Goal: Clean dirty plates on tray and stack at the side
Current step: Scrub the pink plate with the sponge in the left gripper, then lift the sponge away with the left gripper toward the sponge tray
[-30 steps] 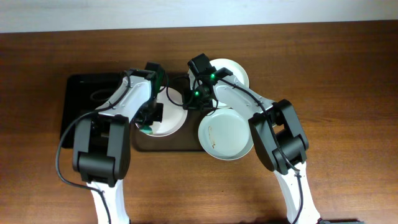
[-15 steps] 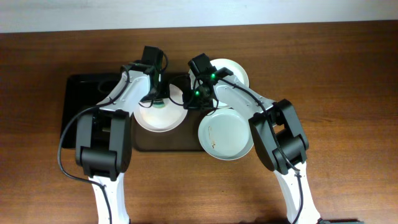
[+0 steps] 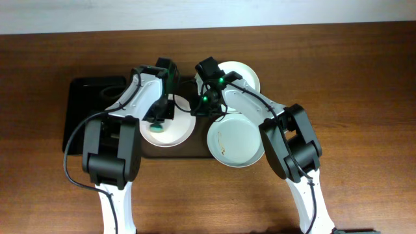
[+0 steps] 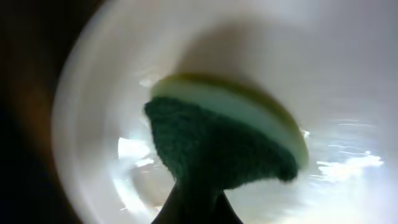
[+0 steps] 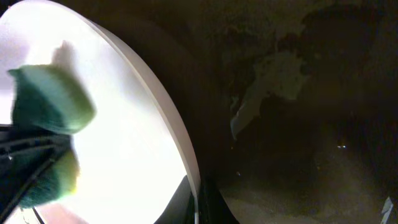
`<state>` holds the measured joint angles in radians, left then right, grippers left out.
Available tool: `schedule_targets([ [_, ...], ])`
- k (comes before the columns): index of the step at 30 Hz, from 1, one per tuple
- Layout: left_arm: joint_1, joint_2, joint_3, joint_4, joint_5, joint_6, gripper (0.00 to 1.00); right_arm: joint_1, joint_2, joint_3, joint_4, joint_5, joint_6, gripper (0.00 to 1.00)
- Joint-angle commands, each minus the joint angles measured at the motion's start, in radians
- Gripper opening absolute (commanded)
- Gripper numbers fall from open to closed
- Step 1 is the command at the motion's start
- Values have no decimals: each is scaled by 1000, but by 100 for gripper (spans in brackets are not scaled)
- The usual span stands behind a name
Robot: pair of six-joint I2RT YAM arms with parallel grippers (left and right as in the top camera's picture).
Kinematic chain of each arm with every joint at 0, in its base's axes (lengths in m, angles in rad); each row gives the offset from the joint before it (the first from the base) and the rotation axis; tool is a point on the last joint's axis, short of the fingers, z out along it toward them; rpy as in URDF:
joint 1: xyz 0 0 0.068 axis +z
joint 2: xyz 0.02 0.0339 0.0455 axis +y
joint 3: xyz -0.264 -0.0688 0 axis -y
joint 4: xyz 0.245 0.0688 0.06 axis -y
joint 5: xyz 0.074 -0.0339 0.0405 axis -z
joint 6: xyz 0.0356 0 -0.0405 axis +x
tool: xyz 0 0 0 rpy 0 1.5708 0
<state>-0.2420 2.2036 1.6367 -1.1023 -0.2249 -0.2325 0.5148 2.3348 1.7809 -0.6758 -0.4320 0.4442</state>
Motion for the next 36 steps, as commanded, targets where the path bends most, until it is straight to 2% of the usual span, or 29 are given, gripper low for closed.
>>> schedule_targets([
  [1, 22, 85, -50, -37, -206, -146, 1, 2, 18, -8, 6, -5, 5, 4],
  [5, 22, 85, -35, -93, -177, -168, 1, 2, 18, -8, 6, -5, 5, 4],
  [8, 22, 85, 23, -142, -86, -167, 1, 2, 18, -8, 6, -5, 5, 4],
  [14, 22, 85, 339, -275, 125, -75, 1, 0, 17, -8, 6, -5, 5, 4],
  [20, 39, 85, 679, -412, 139, -64, 1, -7, 16, -8, -2, -6, 6, 4],
  [25, 95, 85, 771, -425, 158, -64, 1, -26, -33, -8, -12, 23, 5, 4],
  [30, 165, 85, 767, -408, 230, -64, 1, 2, -167, -8, -65, 267, -26, 4],
  [34, 173, 85, 767, -403, 229, -64, 1, 85, -274, -8, -114, 640, -48, 4],
  [36, 173, 85, 767, -394, 229, -64, 1, 155, -300, -8, -145, 893, -47, 4],
])
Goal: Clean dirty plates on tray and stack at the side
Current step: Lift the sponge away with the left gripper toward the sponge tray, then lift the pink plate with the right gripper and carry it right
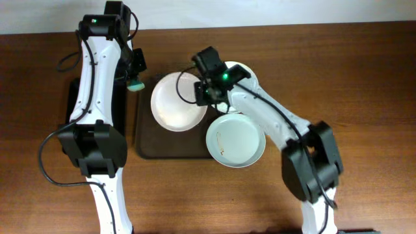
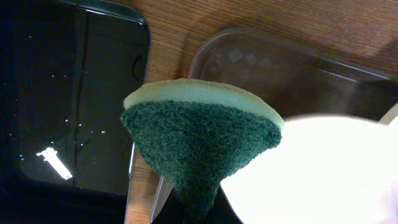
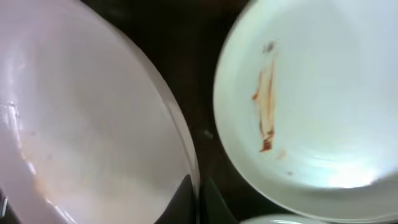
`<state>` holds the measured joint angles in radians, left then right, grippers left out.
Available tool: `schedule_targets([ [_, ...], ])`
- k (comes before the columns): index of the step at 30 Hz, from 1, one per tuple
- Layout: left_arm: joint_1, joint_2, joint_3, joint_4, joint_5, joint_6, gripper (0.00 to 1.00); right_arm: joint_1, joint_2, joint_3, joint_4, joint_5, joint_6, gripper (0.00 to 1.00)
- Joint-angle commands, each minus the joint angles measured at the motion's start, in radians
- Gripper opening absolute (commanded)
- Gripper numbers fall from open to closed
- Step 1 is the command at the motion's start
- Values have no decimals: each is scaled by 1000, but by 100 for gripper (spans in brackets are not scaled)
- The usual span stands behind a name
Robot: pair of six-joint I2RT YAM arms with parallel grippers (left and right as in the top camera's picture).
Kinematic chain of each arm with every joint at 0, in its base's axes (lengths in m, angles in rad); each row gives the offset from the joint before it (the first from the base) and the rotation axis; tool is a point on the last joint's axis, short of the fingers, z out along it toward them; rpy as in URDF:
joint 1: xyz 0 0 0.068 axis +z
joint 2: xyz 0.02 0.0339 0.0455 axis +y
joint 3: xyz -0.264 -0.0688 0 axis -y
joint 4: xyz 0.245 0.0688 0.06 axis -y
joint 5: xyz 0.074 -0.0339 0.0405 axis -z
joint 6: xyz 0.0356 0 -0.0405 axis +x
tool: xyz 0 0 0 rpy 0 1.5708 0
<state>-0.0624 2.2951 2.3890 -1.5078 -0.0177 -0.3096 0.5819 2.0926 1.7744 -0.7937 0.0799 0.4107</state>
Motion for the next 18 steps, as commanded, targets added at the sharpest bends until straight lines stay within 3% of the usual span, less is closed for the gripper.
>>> schedule_targets([
  [1, -6, -6, 15, 16, 22, 13, 1, 117, -59, -2, -37, 472, -14, 4],
  [9, -6, 1, 14, 26, 21, 13, 1, 303, -57, -2, -108, 941, -43, 4],
  [12, -6, 2, 14, 26, 18, 13, 1, 334, -57, -2, -136, 945, -165, 4],
  [18, -6, 2, -2, 34, 18, 13, 1, 381, -57, -2, -242, 954, -171, 4],
])
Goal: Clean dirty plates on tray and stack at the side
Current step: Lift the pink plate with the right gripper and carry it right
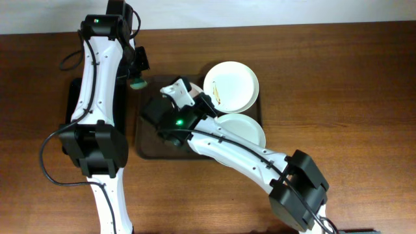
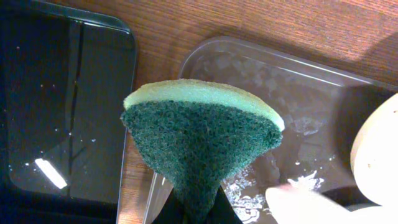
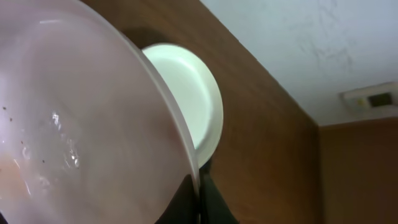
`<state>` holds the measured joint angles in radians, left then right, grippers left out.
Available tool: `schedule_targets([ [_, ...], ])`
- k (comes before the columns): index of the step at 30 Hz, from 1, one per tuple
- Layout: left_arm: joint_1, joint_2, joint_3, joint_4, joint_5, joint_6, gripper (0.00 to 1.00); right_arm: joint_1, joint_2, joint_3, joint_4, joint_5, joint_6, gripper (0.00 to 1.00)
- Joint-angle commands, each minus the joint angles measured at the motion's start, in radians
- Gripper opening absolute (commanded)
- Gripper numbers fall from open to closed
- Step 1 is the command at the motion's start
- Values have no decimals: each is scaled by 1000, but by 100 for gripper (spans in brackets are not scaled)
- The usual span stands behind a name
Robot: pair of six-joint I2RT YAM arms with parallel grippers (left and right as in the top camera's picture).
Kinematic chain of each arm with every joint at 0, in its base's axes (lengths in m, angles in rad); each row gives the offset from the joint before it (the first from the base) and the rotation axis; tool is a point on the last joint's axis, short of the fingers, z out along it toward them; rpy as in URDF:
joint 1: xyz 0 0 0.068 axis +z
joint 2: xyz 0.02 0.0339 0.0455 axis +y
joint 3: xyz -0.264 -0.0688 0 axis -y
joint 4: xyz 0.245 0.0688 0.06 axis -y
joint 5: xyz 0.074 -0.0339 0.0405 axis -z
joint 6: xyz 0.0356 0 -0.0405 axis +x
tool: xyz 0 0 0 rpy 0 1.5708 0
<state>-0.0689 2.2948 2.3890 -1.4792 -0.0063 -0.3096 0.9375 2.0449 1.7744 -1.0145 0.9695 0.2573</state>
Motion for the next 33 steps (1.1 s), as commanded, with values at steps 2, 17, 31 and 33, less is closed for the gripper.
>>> schedule_targets([
  [2, 0, 4, -17, 12, 6, 13, 1, 33, -10, -2, -18, 85, -18, 4],
  [17, 0, 37, -21, 24, 6, 13, 1, 116, -10, -2, 8, 74, -355, 4],
  [31, 21, 37, -21, 24, 7, 16, 1, -20, -118, -2, 2, -247, -119, 4],
  [33, 27, 37, -21, 24, 7, 16, 1, -121, -180, -2, -27, -441, -98, 4],
])
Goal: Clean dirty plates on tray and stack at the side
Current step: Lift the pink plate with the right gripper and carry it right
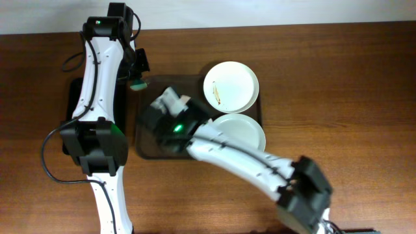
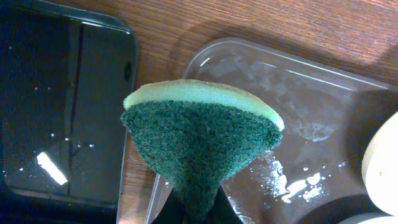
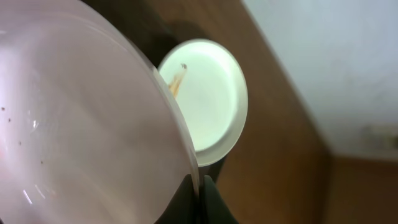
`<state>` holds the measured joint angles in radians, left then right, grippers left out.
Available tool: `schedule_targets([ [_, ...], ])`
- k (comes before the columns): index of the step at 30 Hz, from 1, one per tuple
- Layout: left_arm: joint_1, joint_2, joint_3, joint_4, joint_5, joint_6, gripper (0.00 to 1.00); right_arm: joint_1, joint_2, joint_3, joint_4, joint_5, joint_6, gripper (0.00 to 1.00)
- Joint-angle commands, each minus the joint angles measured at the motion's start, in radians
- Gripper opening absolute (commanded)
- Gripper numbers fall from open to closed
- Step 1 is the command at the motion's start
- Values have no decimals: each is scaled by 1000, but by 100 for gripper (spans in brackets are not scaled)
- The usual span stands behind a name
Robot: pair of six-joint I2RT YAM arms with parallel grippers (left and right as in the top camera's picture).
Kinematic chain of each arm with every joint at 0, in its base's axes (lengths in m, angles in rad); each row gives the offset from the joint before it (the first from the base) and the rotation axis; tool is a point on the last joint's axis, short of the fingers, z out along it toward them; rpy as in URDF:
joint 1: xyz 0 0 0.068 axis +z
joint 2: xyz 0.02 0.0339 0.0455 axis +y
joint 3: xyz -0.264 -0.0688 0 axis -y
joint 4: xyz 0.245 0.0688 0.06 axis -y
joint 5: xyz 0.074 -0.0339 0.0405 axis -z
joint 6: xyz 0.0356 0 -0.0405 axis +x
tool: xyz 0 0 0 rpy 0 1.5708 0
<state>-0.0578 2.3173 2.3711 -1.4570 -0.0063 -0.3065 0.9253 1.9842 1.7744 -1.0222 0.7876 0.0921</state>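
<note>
My right gripper (image 3: 199,186) is shut on the rim of a white plate (image 3: 81,124), held tilted on edge and filling the right wrist view. In the overhead view that gripper (image 1: 166,107) hangs blurred over the left part of the brown tray (image 1: 146,148). A plate with a brown streak (image 1: 231,86) lies at the tray's far right, another white plate (image 1: 242,130) in front of it. My left gripper (image 2: 196,208) is shut on a green and yellow sponge (image 2: 202,137), held above the tray's far left corner (image 2: 298,81).
A black tray (image 1: 70,107) lies left of the brown one, partly under the left arm; the left wrist view shows its glossy surface (image 2: 62,93). The right arm stretches across the brown tray from the front right. Bare wooden table (image 1: 338,97) extends right.
The right gripper still holds the plate over the tray's left part, but its wrist has turned, so the streaked plate shows more fully behind. The left gripper and sponge barely moved.
At first the sponge was pressed on a plate on the tray, the right gripper shut on its rim. Then the left arm was at the far left with the sponge. Later the right gripper held the plate raised and tilted over the tray's left, as now.
</note>
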Motion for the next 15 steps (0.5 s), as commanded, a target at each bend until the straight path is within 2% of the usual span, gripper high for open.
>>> schedule_targets([
  [1, 16, 15, -3, 2, 7, 13, 1, -165, -146, -2, -29, -353, 67, 4],
  [9, 16, 15, -3, -21, 11, 13, 1, -667, -204, -2, -130, -1080, 67, 4],
  [12, 15, 15, -3, -36, 11, 13, 1, -873, -204, -2, -176, -1228, 67, 4],
  [15, 15, 15, -3, -44, 11, 14, 1, -1025, -204, -2, -186, -1220, 67, 4],
])
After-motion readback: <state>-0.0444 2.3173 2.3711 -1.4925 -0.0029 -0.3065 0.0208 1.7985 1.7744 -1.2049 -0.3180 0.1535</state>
